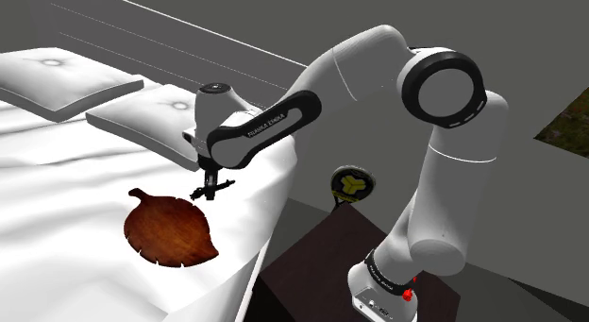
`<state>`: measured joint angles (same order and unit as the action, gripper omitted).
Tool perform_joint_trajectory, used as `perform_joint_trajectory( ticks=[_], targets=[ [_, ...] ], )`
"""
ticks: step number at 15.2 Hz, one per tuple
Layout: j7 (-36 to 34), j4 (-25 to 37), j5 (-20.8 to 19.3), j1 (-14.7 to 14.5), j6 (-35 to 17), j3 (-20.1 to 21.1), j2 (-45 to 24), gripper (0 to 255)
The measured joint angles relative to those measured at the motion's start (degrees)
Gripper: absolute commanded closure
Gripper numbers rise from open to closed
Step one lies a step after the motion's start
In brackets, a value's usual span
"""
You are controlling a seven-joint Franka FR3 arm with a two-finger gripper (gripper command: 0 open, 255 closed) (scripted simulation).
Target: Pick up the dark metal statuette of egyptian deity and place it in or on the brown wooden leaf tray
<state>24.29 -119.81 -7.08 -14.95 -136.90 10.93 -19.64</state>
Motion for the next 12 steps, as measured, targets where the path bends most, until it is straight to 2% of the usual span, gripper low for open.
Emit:
perform_joint_trajectory(
  ticks=[12],
  targets=[
    [1.37,1.80,2.01,0.51,7.59,0.83,5.95,255]
  ],
)
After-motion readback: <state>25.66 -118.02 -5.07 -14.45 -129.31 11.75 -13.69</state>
